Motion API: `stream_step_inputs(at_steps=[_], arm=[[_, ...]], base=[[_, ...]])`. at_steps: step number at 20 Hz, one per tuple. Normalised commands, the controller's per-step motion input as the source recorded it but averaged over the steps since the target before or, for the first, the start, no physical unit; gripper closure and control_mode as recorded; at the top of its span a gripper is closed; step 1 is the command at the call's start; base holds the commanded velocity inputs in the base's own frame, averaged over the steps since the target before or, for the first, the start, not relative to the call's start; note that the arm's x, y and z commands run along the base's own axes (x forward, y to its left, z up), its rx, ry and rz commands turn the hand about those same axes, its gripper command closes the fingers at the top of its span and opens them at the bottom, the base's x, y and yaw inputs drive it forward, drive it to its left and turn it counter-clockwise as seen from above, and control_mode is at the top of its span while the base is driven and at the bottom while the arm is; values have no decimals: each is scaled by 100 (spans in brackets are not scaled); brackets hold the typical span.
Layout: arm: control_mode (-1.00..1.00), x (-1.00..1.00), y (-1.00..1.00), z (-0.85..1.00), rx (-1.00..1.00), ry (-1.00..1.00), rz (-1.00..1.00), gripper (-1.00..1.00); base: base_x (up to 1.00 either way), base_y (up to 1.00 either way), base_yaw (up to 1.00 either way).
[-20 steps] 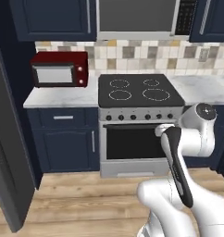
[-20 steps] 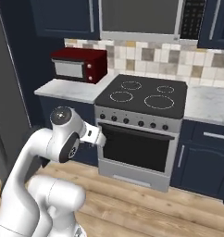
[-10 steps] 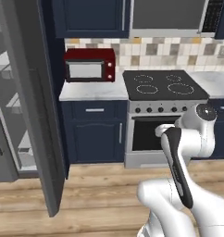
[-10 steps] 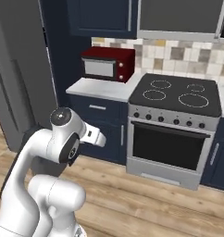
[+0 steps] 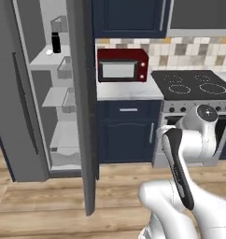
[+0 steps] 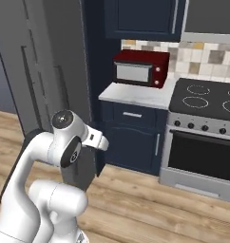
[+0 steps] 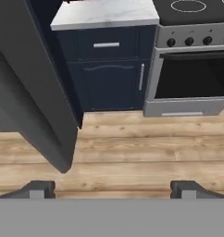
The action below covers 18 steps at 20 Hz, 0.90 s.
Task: Pick the egg and butter from the fridge and place them by the bowl for mixing.
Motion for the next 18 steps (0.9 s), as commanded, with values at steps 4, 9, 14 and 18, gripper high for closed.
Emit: stream_step_inputs(at_steps=[4,9,14,18], arm=[[100,0,0,0,0,0,0,-100],[100,0,0,0,0,0,0,-100],[100,0,0,0,0,0,0,-100],[100,0,0,0,0,0,0,-100]], base=[[-54,66,0],[-52,67,-2],[-30,85,0],[-4,89,0]])
